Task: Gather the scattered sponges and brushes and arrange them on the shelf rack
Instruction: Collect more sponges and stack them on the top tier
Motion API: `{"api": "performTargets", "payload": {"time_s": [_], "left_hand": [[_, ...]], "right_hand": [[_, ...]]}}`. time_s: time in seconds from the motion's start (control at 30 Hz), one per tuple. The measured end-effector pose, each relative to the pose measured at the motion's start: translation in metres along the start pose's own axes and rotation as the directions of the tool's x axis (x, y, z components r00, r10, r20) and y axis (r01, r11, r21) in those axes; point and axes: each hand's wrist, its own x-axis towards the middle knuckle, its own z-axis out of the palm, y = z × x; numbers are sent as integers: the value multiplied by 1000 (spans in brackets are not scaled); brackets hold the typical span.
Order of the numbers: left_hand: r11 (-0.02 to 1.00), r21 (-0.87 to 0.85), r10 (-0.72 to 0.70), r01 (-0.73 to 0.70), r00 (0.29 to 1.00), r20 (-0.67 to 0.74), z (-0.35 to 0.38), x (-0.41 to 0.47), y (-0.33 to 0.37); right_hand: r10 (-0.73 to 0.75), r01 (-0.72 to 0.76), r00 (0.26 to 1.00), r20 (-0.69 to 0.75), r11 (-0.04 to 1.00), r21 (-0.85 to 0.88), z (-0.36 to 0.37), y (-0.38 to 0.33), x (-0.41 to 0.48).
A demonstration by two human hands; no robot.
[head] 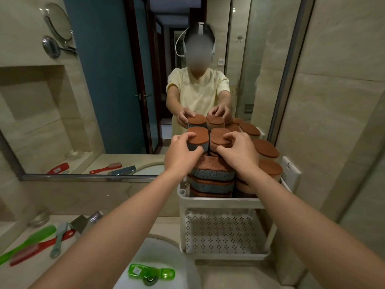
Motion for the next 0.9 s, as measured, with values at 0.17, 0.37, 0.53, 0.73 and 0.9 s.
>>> {"api": "performTargets", "payload": {"time_s": [0.17,0.37,0.53,0.73,0.9], "left_hand": [[998,55,-22,19,998,59,-3,0,5],[1000,-27,-4,6,999,53,-19,-15,6],[983,-184,-32,9,992,-124,-46,-36,-6],[958,-276,-162,73,935,-316,-99,-70,-44],[937,-308,-297,164,838,-458,-145,-121,-87]], "right_hand": [[18,-16,998,56,999,-43,-1,-3,1],[-64,64,998,1,996,55,-2,-23,-12],[-297,299,954,-45,921,249,7,-64,-33],[-432,346,900,61,791,504,45,-120,-73],[-466,236,853,234,746,623,101,-157,-123]]}}
